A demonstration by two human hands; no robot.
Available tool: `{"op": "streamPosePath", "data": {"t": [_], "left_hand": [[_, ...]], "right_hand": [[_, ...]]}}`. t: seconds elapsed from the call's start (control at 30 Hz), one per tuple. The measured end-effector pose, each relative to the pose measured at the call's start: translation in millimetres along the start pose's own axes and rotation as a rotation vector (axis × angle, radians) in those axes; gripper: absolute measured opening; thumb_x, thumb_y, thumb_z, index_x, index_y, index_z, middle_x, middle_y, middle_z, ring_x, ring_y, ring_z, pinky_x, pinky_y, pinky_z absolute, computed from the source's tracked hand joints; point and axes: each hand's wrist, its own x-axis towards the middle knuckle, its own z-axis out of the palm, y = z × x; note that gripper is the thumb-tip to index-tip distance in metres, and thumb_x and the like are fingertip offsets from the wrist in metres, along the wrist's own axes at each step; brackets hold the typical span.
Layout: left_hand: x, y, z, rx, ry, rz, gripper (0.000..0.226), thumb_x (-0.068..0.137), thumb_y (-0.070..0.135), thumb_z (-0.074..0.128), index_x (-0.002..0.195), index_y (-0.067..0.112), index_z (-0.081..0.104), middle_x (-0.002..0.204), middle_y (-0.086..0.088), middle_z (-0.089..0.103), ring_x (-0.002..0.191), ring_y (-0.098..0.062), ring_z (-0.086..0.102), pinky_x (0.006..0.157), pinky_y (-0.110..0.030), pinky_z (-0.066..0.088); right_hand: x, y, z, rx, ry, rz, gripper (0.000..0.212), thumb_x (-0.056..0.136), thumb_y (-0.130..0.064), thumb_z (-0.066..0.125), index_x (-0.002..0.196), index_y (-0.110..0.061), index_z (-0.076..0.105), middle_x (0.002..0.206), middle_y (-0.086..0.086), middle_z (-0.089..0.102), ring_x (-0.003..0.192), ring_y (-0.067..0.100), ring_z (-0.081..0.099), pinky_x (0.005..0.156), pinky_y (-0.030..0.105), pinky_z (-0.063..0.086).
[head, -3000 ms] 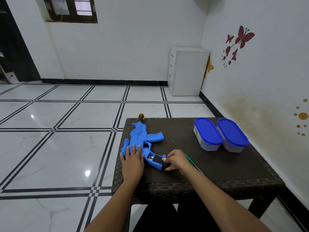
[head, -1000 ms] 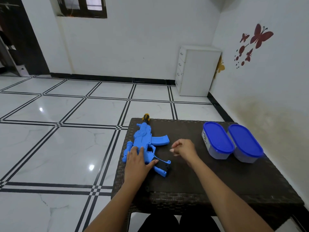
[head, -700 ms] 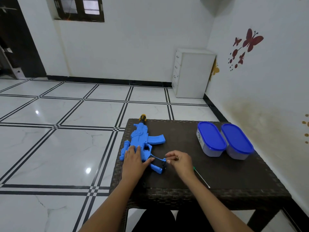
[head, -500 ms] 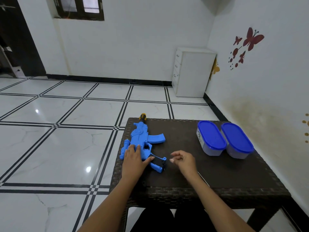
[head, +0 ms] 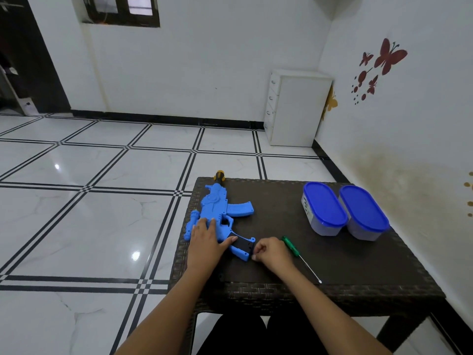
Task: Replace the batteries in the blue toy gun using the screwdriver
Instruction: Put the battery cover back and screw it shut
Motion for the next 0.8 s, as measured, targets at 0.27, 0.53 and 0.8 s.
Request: {"op": "streamPosePath", "data": {"t": [0.27, 0.53, 0.8], "left_hand": [[2, 0, 1, -0.011, -0.008, -0.011, 0.077, 0.083, 0.062, 0.05, 0.14, 0.014, 0.033, 0.147, -0.009, 0.028, 0.138, -0.026, 0.025, 0.116, -0.038, 0.023], [3, -2, 3, -0.022, -0.006, -0.016, 0.077, 0.081, 0.063, 0.052, 0.139, 0.014, 0.035, 0.146, -0.009, 0.029, 0.136, -0.027, 0.026, 0.114, -0.038, 0.025], [3, -3, 4, -0.02, -0.002, -0.015, 0.077, 0.082, 0.063, 0.052, 0.139, 0.015, 0.035, 0.146, -0.008, 0.029, 0.137, -0.026, 0.026, 0.114, -0.039, 0.025]], "right_hand": [[-9, -1, -4, 0.581, 0.071, 0.013, 0.016, 0.08, -0.002, 0.068, 0.069, -0.012, 0.062, 0.065, -0.001, 0.06, 0.061, 0.007, 0.054, 0.052, 0.012, 0.046], [-3, -6, -1, 0.624, -0.033, -0.009, 0.018, 0.082, -0.001, 0.066, 0.071, -0.013, 0.06, 0.067, -0.002, 0.058, 0.061, 0.006, 0.053, 0.05, 0.013, 0.043], [5, -9, -11, 0.608, -0.098, 0.046, 0.019, 0.082, 0.001, 0.065, 0.069, -0.011, 0.059, 0.069, 0.002, 0.059, 0.064, 0.01, 0.055, 0.054, 0.017, 0.048]]}}
